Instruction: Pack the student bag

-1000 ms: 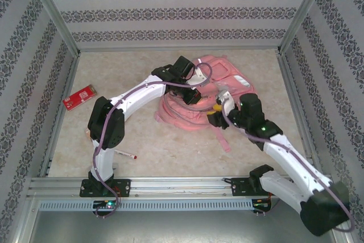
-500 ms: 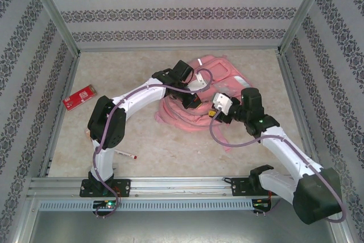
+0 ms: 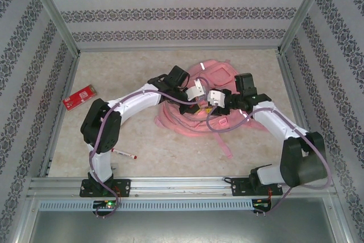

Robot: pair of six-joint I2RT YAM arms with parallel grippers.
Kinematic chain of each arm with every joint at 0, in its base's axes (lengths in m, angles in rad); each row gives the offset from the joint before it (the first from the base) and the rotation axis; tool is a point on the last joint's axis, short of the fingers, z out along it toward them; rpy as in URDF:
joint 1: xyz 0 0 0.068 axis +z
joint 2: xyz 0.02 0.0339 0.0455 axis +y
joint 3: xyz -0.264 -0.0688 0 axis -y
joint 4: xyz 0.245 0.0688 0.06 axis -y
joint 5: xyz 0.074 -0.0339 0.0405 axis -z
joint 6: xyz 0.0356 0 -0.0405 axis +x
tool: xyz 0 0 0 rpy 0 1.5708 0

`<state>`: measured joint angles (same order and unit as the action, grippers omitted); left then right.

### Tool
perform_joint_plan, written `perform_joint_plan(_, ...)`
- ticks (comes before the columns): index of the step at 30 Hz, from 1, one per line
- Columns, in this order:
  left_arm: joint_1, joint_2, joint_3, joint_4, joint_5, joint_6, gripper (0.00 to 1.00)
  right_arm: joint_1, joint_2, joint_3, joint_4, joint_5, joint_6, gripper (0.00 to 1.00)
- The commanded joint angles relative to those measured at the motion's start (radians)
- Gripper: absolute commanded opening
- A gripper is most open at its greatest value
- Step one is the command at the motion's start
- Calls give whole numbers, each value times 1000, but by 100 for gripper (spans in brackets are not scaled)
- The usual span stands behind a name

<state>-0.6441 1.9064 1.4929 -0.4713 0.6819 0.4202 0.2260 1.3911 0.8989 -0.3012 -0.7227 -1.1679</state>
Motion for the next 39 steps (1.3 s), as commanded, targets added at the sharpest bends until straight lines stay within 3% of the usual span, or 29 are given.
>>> perform_joint_plan(1, 3, -58, 10, 133, 114, 72, 0, 5, 51, 47, -153, -24, -127, 55)
perform_joint_plan(4, 5, -67, 4, 156, 105, 75, 0, 22, 87, 70, -208, -10, -155, 52)
perform_joint_plan(8, 7, -109, -49, 243, 59, 42, 0, 26, 110, 88, -214, -23, -151, 22)
perform_joint_plan(10, 9, -151, -103, 304, 39, 16, 11, 23, 103, 85, -195, -17, -146, 10)
perform_joint_plan(12, 13, -211, -170, 349, 20, -7, 32, 12, 86, 78, -165, -35, -122, 0)
perform_joint_plan(16, 24, -332, -331, 396, 34, -23, 47, -3, 35, 48, -67, -104, -48, 0)
perform_joint_plan(22, 26, -403, -527, 476, 55, -62, 44, -17, -14, 2, 115, -134, 107, 0)
perform_joint_plan(26, 24, -390, -626, 631, 68, -149, 40, -41, -31, -43, 243, -133, 239, 0)
perform_joint_plan(31, 5, -363, -688, 750, 38, -176, 39, -59, -25, -34, 300, -152, 411, 0)
perform_joint_plan(33, 1, -361, -684, 720, 5, -158, 37, -55, -21, 3, 187, -197, 339, 1)
perform_joint_plan(36, 3, -394, -687, 657, -35, -149, 36, 5, -39, 28, -33, -101, 69, 42)
perform_joint_plan(37, 3, -414, -693, 647, -45, -151, 36, 28, -42, 25, -58, -62, 23, 49)
perform_joint_plan(39, 4, -463, -727, 659, -93, -203, 38, 85, -39, 19, -85, 4, -26, 54)
